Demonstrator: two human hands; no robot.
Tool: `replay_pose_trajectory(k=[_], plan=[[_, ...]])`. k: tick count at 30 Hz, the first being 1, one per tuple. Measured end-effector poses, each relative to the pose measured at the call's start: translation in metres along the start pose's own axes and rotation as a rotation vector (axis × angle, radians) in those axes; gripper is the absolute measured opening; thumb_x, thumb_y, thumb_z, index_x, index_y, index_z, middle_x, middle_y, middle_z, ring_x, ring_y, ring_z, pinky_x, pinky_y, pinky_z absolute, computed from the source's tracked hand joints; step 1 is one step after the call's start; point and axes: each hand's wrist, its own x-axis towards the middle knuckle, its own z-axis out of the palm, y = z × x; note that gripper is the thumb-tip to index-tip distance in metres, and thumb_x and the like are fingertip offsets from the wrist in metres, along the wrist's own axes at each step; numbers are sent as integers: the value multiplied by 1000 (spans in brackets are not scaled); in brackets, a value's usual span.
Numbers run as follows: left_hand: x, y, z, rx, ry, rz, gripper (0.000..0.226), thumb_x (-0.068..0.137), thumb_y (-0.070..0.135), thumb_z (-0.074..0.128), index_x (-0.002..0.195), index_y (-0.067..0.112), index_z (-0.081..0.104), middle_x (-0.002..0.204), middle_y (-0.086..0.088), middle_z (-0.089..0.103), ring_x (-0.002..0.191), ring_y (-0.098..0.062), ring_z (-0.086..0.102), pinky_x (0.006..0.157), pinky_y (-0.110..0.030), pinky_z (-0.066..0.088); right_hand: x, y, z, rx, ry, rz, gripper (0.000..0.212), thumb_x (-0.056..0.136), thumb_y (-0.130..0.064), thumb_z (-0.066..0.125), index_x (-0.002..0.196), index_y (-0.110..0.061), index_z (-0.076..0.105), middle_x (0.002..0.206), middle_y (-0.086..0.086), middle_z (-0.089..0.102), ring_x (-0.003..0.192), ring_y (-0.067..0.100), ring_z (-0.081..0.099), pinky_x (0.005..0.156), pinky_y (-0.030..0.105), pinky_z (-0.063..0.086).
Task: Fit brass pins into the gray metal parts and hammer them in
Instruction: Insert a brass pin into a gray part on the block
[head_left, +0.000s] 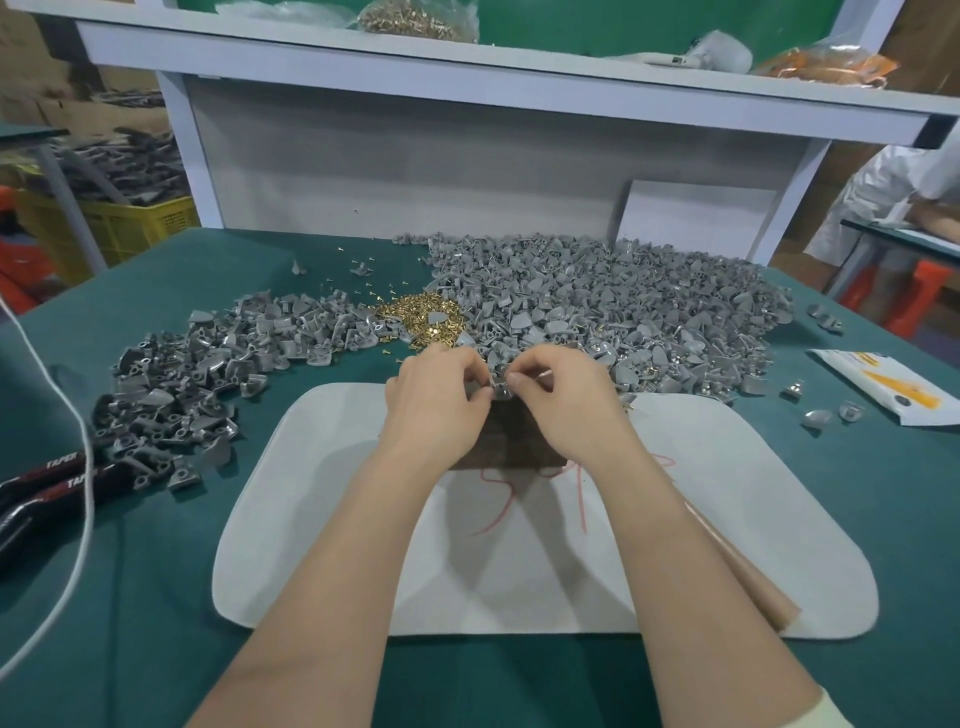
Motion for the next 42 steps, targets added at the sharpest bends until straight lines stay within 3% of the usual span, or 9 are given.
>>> replay_pose_trajectory(k=[10,21,28,42], plan=[[-1,0,-1,29,-38,-29,4,88,25,60,87,29,59,111,-2,55,111,-26,52,94,-42,44,1,0,9,-199,9,-116,9,91,-19,56,92,-16,64,91,-3,50,86,19,52,76,30,42],[-2,0,-1,2,-19,-43,6,87,24,61,83,29,59,111,-3,58,111,-26,54,94,-41,44,1,5,18,-103,109,-46,6,88,-21,61,85,-20,67,85,-8,50,79,11,47,66,21,28],[-2,1,-1,3,-19,-42,7,86,25,62,82,29,58,110,-2,58,110,-25,53,93,-41,44,1,4,14,-100,59,-34,7,87,-20,60,84,-21,65,85,-4,57,79,13,50,70,23,35],[-1,0,1,9,-13,-35,10,87,25,62,80,29,56,109,-2,58,109,-25,54,94,-42,44,0,2,11,-166,77,-114,7,88,-16,60,86,-14,66,82,-6,44,76,13,43,71,27,35]])
